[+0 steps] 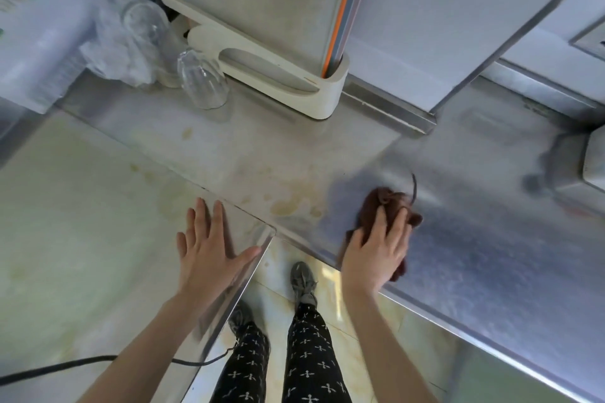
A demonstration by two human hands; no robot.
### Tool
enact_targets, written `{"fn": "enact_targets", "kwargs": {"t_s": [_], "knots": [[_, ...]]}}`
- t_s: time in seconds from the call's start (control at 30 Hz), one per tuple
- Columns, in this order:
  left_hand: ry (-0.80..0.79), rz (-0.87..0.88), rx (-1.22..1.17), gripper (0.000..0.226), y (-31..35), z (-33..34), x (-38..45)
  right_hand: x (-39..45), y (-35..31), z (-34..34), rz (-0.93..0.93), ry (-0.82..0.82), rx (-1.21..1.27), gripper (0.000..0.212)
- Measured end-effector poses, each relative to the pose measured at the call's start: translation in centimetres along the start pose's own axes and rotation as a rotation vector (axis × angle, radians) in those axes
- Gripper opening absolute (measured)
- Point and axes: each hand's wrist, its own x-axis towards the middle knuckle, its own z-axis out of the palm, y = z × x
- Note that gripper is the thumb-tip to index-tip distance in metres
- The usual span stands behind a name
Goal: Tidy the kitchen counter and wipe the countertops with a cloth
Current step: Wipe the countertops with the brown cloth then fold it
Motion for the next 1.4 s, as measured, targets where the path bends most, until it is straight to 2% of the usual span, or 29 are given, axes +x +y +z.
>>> {"fn": "enact_targets", "kwargs": {"t_s": [0.17,0.27,0.37,0.47,0.53,0.6,0.77,0.83,0.93,1.0,1.17,1.33,1.4], "knots": [[0.003,0.011,0.022,0.119,-0.5,0.4,0.2,-6.4,-4.3,3.5,-0.363,-0.115,-0.019,0.049],[0.003,0.012,0.020,0.118,-0.5,0.5,0.3,-5.6,-2.8,2.9,-0.420,-0.152,-0.066,0.055],[0.018,0.018,-0.034,0.111,0.2,0.2,0.4,-3.8,0.5,1.3,-0.228,-0.051,-0.042,0.052],[0.029,0.070,-0.051,0.110,0.9,0.0,1.1,-1.1,3.0,-0.6,0.139,0.078,0.005,0.054],[0.008,0.066,-0.041,0.112,1.2,-0.1,1.7,0.3,2.6,-0.8,0.385,0.177,0.095,0.055],[-0.005,0.051,-0.027,0.113,1.3,0.2,2.0,0.4,0.1,0.3,0.452,0.201,0.139,0.054],[0.001,0.026,-0.025,0.114,1.3,0.4,2.1,-3.3,-8.5,4.7,0.174,0.051,0.104,0.054],[0.009,0.026,-0.008,0.111,1.5,0.3,2.1,-4.5,-10.2,5.6,-0.029,-0.016,0.038,0.055],[0.010,0.023,-0.005,0.113,1.6,0.2,2.0,-3.4,-8.3,5.1,-0.487,-0.117,-0.097,0.056],[-0.007,0.029,0.004,0.120,1.3,0.0,2.0,-0.9,-5.8,4.1,-0.618,-0.152,-0.133,0.058],[0.065,-0.048,-0.064,0.116,-0.1,-1.4,2.8,6.8,-3.9,1.7,-0.381,-0.094,-0.110,0.054],[0.063,-0.168,-0.114,0.126,-2.2,-2.0,3.0,11.5,-7.8,2.5,-0.124,-0.033,-0.040,0.052],[0.047,-0.178,-0.084,0.125,-2.6,-1.8,2.7,10.3,-9.6,3.3,-0.123,-0.046,-0.036,0.052]]}}
